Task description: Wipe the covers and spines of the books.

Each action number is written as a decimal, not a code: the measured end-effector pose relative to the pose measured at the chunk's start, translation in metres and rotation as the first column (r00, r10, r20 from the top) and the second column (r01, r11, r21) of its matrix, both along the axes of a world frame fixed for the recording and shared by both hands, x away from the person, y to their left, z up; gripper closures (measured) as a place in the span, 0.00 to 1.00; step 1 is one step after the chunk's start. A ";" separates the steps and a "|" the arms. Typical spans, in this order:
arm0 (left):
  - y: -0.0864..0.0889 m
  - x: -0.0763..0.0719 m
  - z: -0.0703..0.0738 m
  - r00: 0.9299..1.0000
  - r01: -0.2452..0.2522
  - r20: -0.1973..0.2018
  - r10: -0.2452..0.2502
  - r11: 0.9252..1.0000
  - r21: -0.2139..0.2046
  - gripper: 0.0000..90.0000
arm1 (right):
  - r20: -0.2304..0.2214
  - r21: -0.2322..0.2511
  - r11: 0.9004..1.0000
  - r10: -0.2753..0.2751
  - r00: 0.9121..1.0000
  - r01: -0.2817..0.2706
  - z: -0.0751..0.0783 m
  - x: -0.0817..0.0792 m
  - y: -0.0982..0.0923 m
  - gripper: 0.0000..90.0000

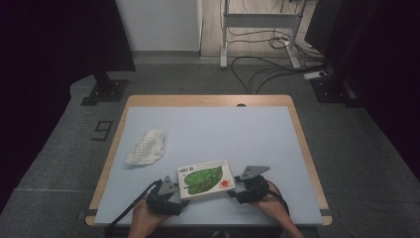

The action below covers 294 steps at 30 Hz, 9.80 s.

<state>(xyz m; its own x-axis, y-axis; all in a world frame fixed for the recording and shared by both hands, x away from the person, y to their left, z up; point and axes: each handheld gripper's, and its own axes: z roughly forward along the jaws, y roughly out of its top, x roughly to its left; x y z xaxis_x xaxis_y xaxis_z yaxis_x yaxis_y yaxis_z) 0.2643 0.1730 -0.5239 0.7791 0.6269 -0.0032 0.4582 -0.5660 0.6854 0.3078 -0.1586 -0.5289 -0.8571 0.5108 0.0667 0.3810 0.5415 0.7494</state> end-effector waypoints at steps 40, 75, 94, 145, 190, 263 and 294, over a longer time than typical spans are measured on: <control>0.052 0.040 0.044 0.996 -0.082 0.026 0.084 0.995 -0.054 0.02 | 0.057 -0.065 0.978 -0.197 0.979 0.200 0.010 0.012 -0.068 0.00; 0.088 0.144 0.080 0.971 -0.237 0.001 0.237 0.971 0.027 0.01 | 0.027 -0.070 0.968 -0.240 0.970 0.241 -0.008 0.019 -0.076 0.00; 0.093 0.178 0.026 0.933 -0.349 -0.067 0.353 0.935 0.068 0.19 | 0.026 -0.070 0.968 -0.240 0.970 0.241 -0.008 0.019 -0.076 0.00; 0.055 0.097 0.088 0.999 -0.046 -0.033 0.043 0.996 -0.083 0.73 | 0.028 -0.070 0.968 -0.240 0.970 0.241 -0.008 0.019 -0.076 0.00; -0.008 0.080 0.027 0.999 0.030 -0.045 -0.029 0.999 0.013 0.68 | 0.028 -0.070 0.968 -0.238 0.971 0.239 -0.008 0.019 -0.076 0.00; -0.140 0.095 0.023 0.971 0.232 -0.068 -0.230 0.972 0.029 0.71 | 0.028 -0.070 0.968 -0.240 0.970 0.241 -0.008 0.018 -0.076 0.00; -0.093 0.080 0.023 0.971 0.225 -0.081 -0.225 0.974 -0.002 0.71 | 0.028 -0.070 0.968 -0.238 0.971 0.239 -0.008 0.018 -0.076 0.00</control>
